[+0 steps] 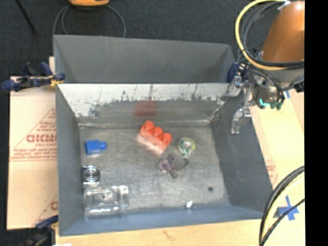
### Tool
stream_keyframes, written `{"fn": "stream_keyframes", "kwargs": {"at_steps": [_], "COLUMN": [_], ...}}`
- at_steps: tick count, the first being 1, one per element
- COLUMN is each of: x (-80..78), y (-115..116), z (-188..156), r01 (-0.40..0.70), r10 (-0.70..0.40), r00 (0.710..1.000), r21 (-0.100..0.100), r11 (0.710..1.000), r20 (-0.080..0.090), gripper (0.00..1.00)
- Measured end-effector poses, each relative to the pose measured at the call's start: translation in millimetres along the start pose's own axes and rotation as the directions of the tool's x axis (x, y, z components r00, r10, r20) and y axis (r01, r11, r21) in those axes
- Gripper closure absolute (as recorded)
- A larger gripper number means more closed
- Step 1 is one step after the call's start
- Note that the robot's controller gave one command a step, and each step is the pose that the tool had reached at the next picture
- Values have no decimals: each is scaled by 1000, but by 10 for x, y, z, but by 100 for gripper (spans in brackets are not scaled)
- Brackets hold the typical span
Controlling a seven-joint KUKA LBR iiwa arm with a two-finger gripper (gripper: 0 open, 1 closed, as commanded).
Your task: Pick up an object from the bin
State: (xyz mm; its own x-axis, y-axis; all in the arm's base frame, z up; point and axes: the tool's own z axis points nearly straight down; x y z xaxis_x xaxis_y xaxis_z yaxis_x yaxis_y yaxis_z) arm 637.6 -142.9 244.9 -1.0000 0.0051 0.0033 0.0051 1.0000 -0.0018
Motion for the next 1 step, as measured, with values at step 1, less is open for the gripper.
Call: {"fn": "stream_keyframes", "kwargs": {"at_steps": [1], "x": [17], "y": [637], "z": [1612], "r01": [-97], "r10": [97], "r00": [995], "r21": [-2], "r11": [995], "r20": [13], "gripper": [0]}}
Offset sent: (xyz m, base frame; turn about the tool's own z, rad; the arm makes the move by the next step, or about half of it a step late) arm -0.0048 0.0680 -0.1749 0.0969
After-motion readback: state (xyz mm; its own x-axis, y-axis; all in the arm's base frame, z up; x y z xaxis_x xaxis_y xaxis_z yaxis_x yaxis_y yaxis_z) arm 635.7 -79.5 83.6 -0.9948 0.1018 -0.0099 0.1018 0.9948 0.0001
